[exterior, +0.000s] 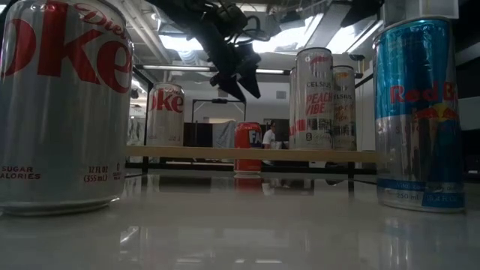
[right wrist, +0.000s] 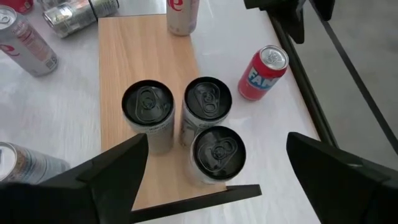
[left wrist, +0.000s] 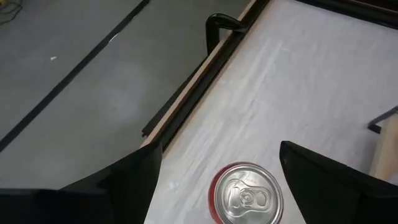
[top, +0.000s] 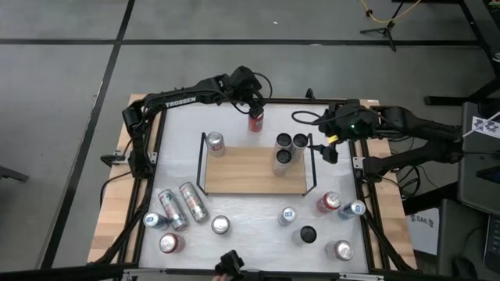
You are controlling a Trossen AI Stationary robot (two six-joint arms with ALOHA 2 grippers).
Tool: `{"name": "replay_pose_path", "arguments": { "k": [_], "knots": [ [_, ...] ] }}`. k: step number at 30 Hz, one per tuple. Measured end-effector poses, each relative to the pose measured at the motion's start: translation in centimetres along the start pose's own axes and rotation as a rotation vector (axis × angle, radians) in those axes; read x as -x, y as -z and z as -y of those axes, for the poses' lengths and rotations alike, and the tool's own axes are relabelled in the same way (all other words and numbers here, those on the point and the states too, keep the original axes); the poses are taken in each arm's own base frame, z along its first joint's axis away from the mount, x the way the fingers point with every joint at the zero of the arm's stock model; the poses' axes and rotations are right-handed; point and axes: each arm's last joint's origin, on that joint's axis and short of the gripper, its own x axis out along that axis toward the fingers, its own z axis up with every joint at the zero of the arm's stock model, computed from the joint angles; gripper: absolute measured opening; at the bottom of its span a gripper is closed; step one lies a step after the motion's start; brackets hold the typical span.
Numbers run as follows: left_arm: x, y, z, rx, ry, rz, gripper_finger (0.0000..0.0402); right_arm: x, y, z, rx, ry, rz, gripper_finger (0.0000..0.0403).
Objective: Place canned beverage on shelf
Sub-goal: Put the top middle red soda can on the shelf
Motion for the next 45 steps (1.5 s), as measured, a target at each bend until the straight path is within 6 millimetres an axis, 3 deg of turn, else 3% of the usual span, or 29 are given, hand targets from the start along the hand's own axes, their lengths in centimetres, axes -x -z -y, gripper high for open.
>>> {"name": "replay_pose_path", "arguments": {
  "k": [15,27,45],
  "knots": [
    [-0.4,1.0,0.3,-0.044,0.087,-0.088,0.0319,0.0,0.0,0.0,0.001,-0.001,-0.003,0.0379],
    [-2.9,2.2,0.7,-0.004,0.069,-0.157,0.0319,0.0,0.0,0.0,0.001,-0.002,-0.004,0.0379],
    [-3.0,2.2,0.6,0.037,-0.001,-0.149,0.0319,0.0,0.1,0.0,0.001,-0.002,-0.007,0.0379]
  ]
}}
